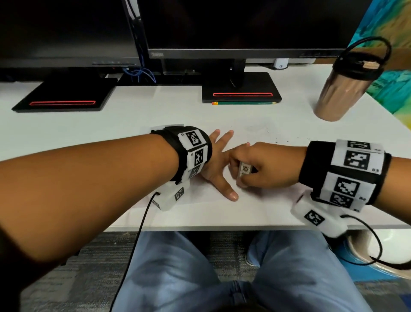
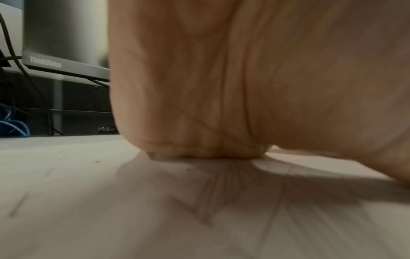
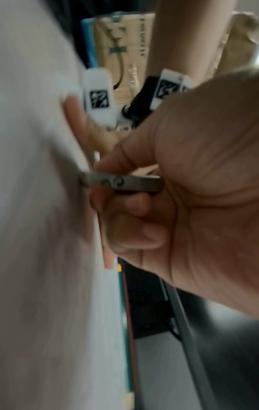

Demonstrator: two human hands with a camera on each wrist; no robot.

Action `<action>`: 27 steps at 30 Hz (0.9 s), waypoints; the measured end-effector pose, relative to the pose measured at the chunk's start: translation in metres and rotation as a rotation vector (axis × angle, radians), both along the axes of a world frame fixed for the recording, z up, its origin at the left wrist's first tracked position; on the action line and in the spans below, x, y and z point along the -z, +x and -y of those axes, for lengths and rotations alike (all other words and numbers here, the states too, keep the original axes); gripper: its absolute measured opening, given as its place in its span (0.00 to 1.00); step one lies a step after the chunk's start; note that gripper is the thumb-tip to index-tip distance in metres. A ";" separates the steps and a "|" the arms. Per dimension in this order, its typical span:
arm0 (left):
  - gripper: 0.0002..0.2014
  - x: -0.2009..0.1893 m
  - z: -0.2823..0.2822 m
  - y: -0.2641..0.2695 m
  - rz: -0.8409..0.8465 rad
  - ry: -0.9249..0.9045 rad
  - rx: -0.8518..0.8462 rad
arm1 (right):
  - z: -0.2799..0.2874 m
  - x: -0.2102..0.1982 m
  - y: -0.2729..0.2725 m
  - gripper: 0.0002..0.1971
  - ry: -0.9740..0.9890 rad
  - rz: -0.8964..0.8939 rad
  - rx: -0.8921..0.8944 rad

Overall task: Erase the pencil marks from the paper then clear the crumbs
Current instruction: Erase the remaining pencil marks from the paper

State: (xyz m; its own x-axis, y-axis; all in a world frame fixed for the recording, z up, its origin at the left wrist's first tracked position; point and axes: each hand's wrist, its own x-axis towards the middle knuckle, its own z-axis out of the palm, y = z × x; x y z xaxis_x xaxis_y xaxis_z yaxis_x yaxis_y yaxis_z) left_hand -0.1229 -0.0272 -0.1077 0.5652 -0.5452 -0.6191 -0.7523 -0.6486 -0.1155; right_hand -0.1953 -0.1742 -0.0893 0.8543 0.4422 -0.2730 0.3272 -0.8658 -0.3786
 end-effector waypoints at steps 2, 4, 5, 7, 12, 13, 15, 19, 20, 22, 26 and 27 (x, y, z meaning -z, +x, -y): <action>0.65 0.001 0.000 0.000 0.009 -0.014 -0.005 | 0.004 0.000 0.000 0.05 0.014 0.021 0.038; 0.65 0.002 0.000 0.000 0.024 -0.029 -0.003 | 0.006 0.000 0.000 0.04 -0.010 0.112 0.059; 0.66 0.002 -0.001 0.000 0.028 -0.033 -0.004 | 0.003 0.000 -0.003 0.04 -0.001 0.125 0.037; 0.68 0.003 -0.001 0.001 0.021 -0.045 -0.012 | -0.005 0.000 -0.012 0.05 0.063 0.093 -0.046; 0.66 0.003 0.000 0.000 0.034 -0.038 -0.017 | 0.001 -0.001 -0.007 0.06 0.040 0.087 0.019; 0.65 0.003 0.000 0.000 0.036 -0.038 -0.018 | 0.000 0.001 -0.007 0.06 0.040 0.096 0.008; 0.66 0.003 -0.001 0.000 0.036 -0.048 -0.014 | -0.006 0.004 -0.012 0.06 0.068 0.092 -0.055; 0.66 0.003 0.000 -0.001 0.048 -0.037 -0.006 | 0.002 0.000 -0.008 0.05 0.049 0.081 0.017; 0.66 0.003 0.000 -0.001 0.049 -0.038 -0.010 | 0.004 -0.001 -0.007 0.05 0.030 0.084 0.040; 0.67 0.003 0.000 -0.001 0.046 -0.055 -0.013 | -0.002 -0.001 -0.012 0.05 0.061 0.090 -0.018; 0.67 0.003 0.000 -0.002 0.056 -0.052 -0.006 | -0.003 0.000 -0.012 0.06 0.076 0.083 -0.026; 0.66 0.004 0.000 -0.002 0.065 -0.039 -0.002 | 0.001 -0.001 -0.010 0.06 0.065 0.084 0.016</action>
